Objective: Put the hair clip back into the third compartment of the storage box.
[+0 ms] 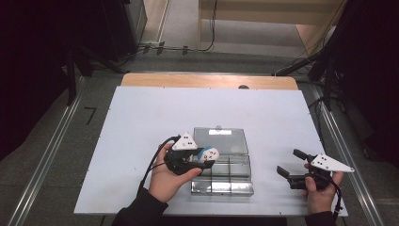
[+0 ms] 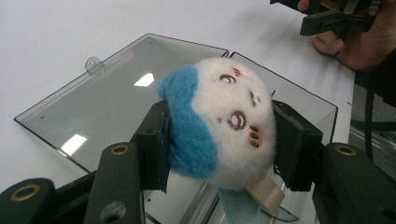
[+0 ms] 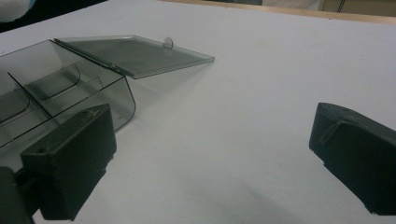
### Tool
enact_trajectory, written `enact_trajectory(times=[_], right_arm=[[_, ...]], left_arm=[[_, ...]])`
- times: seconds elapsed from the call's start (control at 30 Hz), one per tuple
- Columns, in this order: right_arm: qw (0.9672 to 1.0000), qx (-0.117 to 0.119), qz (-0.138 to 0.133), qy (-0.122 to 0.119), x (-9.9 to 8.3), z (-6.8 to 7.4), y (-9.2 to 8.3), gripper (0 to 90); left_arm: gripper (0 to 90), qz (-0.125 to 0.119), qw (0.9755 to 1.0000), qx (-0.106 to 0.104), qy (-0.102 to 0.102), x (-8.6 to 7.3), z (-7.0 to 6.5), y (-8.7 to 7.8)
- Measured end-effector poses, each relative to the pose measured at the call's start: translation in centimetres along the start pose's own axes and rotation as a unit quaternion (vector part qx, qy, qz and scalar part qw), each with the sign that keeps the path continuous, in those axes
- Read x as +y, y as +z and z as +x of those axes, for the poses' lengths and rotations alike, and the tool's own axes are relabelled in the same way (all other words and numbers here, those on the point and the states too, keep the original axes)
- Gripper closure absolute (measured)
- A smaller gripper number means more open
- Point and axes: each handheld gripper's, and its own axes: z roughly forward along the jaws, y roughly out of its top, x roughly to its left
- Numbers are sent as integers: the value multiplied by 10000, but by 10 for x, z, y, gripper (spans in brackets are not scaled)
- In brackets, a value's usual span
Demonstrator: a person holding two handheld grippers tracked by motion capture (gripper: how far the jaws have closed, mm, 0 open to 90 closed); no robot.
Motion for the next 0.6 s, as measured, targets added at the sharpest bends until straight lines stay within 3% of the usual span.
enact_trajectory(times=[0.6], right_arm=[[10000,11,-10,-2,0,0,0,0]], left_arm=[[462,88,9997,-197,79,8,-8,20]])
